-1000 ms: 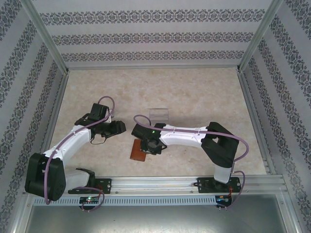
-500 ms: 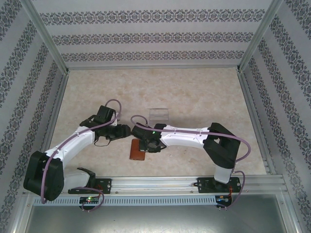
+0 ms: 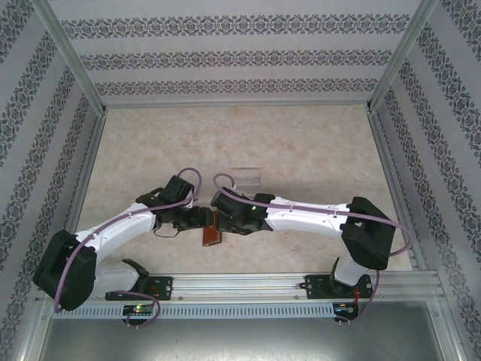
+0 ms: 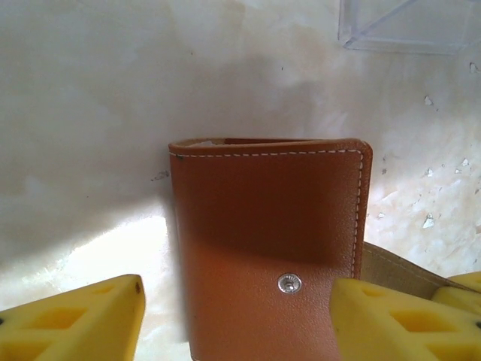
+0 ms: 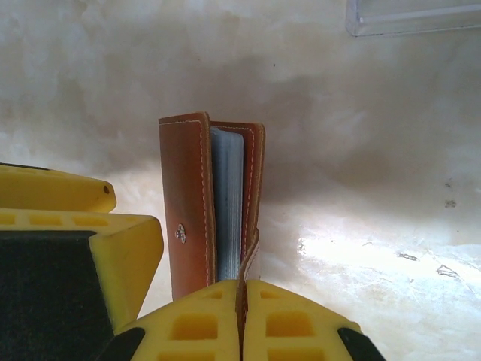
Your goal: Take the credit cards out of the card holder
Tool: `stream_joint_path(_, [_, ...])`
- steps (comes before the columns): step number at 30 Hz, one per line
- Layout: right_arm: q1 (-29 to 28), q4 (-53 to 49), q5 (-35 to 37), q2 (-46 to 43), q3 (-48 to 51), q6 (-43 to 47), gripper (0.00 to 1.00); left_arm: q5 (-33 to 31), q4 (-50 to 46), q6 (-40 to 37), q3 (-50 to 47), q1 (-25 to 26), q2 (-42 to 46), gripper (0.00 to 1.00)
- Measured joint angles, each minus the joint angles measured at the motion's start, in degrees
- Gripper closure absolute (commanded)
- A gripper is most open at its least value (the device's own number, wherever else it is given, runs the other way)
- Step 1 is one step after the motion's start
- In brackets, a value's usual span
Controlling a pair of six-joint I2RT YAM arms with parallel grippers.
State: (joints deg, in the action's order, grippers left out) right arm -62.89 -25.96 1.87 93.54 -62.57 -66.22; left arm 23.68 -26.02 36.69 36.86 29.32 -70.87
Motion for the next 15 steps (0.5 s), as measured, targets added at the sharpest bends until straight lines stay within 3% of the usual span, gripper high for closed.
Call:
stream_joint_path(9, [0.0,1.31,0.09,-1.05,0.55,-0.24,0.99,0.04,0.74,0.9,0.0,1.11,0.46,0.18])
stream_joint_path(15, [-0.02,1.38,0.09,-1.16,0.74,-0.68,0.99,-0.04,1.22,0.9,0.0,1.49,0.02,0.17])
